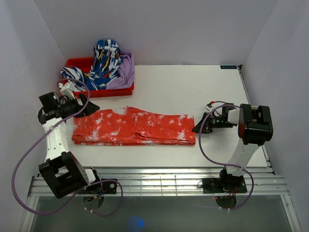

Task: Fold and stack the trousers
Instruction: Fold the trousers

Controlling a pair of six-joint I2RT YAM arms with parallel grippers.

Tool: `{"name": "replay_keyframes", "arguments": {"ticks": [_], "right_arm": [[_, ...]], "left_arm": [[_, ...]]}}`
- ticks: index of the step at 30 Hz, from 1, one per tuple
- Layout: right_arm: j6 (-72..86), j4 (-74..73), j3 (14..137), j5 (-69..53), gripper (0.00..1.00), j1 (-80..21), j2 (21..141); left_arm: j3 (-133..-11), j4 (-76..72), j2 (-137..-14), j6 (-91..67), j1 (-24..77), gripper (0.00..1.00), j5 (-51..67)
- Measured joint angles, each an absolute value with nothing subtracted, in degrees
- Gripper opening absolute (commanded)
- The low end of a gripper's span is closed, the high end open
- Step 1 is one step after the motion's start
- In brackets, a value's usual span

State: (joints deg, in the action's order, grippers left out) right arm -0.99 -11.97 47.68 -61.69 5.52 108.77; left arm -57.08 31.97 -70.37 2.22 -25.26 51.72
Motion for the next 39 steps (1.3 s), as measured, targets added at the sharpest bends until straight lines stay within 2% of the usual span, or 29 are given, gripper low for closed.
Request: {"name": "replay_keyframes", "arguments": {"ticks": [1, 11, 20, 25, 29, 33, 35, 36, 39], "right_arm": [[-1.8, -12.6, 47.8, -61.1, 0.08, 5.6, 109.0], [-16.1, -32.9, 55.9, -58.5, 0.08, 14.2, 101.6], [-30.3, -54.4, 68.5, -58.1, 0.08, 20.3, 99.7], [-32.8, -61.0, 73.0, -60.9, 0.08, 20.9, 98.0], [-32.9, -64.2, 75.4, -64.7, 0.08, 20.8, 97.6], [-30.0, -64.1, 75.8, -67.8, 0.08, 20.6, 97.6], [-26.9, -62.4, 75.7, -68.4, 0.08, 20.0, 97.4], [-25.2, -61.0, 75.7, -68.6, 0.08, 19.6, 97.1], [-17.2, -53.6, 74.4, -68.9, 0.08, 17.9, 94.4]], "left_arm": [[-57.3, 32.6, -71.2, 2.8, -26.8, 0.86, 51.9], [-56.6, 39.2, -79.0, 14.9, -34.4, 0.87, 49.6], [-53.1, 40.9, -86.9, 23.4, -35.9, 0.89, 47.4], [-52.2, 40.4, -90.4, 24.8, -35.8, 0.82, 46.7], [-52.2, 38.8, -96.2, 24.8, -34.9, 0.72, 46.6], [-53.7, 38.1, -100.1, 23.8, -30.9, 0.67, 50.0], [-53.9, 37.0, -101.0, 23.0, -28.2, 0.57, 51.0], [-54.0, 36.6, -101.6, 22.4, -27.0, 0.46, 51.6], [-53.9, 34.6, -103.8, 20.5, -24.1, 0.28, 52.3]]}}
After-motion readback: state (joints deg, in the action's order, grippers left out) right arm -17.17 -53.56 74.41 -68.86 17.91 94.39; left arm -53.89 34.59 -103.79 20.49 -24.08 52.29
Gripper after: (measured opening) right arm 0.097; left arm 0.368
